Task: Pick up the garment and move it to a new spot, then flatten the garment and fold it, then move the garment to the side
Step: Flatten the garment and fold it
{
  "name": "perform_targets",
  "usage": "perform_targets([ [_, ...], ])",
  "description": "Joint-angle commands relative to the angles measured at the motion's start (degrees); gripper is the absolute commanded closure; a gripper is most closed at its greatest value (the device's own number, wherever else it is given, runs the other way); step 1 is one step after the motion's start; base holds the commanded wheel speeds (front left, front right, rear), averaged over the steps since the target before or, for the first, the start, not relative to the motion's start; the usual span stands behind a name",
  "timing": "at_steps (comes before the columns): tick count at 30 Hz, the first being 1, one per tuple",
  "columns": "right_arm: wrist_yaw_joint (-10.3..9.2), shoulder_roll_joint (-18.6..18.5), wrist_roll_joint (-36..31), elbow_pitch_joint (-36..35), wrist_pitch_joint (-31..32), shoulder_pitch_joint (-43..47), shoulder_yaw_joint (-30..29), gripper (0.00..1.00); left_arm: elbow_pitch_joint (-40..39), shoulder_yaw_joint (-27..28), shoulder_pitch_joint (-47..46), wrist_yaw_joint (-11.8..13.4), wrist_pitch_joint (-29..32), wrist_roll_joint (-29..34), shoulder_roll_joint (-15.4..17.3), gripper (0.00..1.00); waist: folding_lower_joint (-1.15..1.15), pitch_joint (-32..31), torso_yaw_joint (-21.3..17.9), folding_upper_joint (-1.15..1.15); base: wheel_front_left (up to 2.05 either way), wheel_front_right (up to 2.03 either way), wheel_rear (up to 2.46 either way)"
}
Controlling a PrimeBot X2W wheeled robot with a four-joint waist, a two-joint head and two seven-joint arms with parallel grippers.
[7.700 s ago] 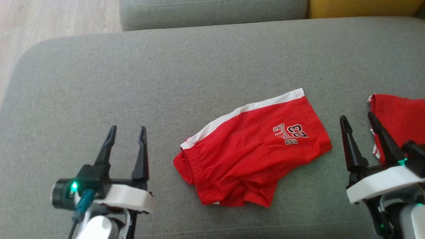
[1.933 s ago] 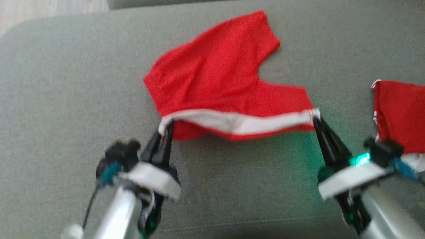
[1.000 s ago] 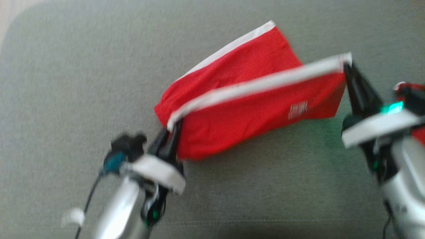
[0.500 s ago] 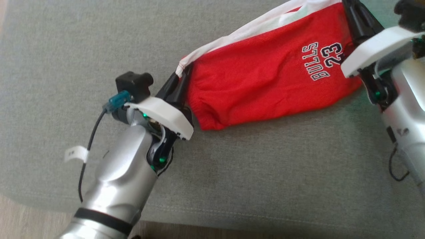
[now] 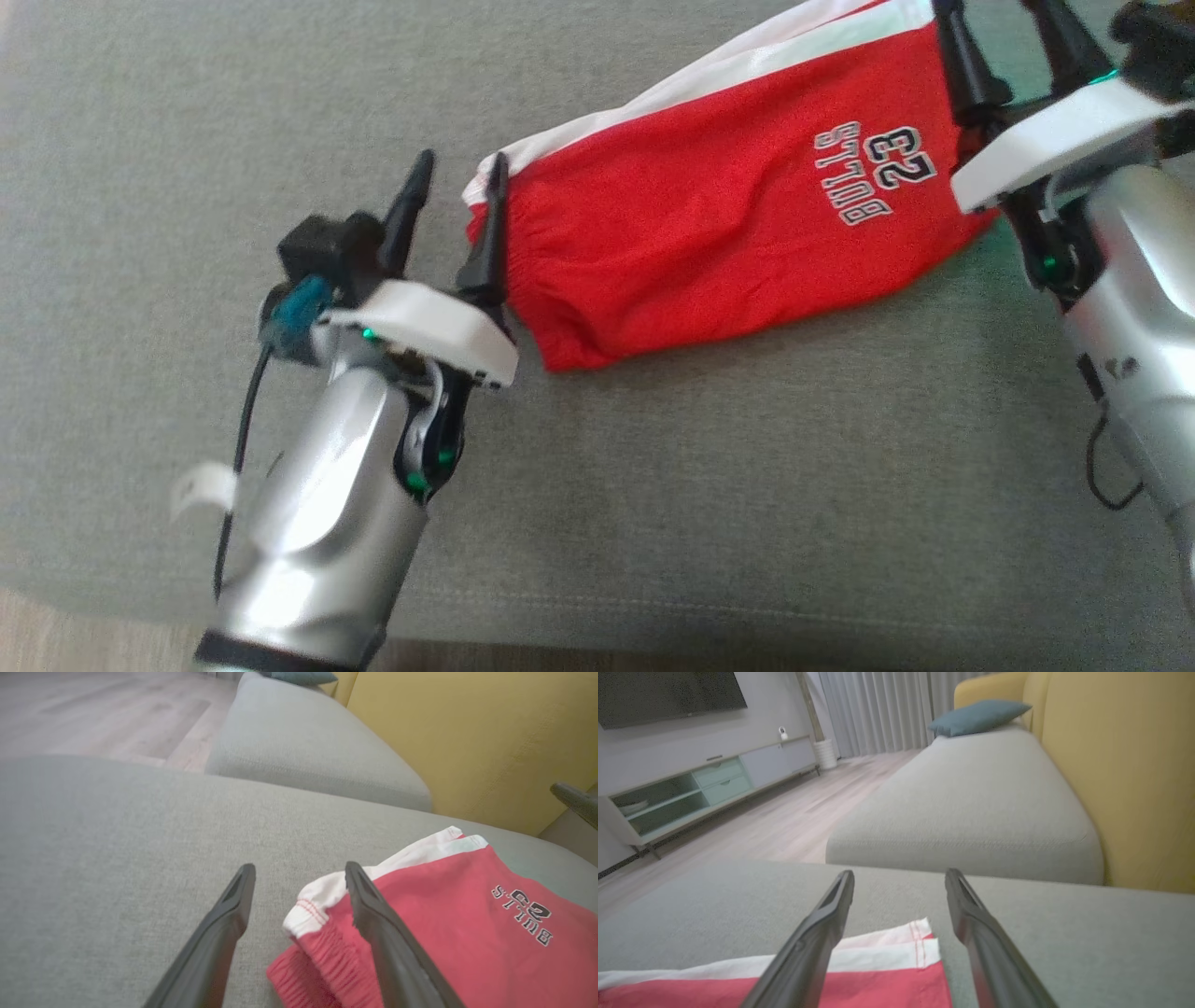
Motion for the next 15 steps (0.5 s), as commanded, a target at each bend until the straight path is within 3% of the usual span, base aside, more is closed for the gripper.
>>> perform_targets([
  [1,-0.04,-0.04,-2.05,-3.71,-0.63,3.39,-2.54,0.00,-4.33,3.34,1.65,1.26,-0.68,2.82,1.15,0.00,0.00,-1.49,-1.71,0.00,0.00,0.00,0.00],
  [7,-0.04,1.23,-8.64,-11.92,-0.65,12.61,-11.19,0.00,-12.82,7.88,7.09,3.33,-0.68,10.43,1.83,0.00,0.00,-4.08,-4.52,0.00,0.00,0.00,0.00],
  [15,-0.04,4.90,-16.48,-20.57,-0.66,26.65,-20.39,0.00,-17.76,10.73,13.11,3.24,-0.68,15.92,3.02,0.00,0.00,-7.96,-7.67,0.00,0.00,0.00,0.00],
])
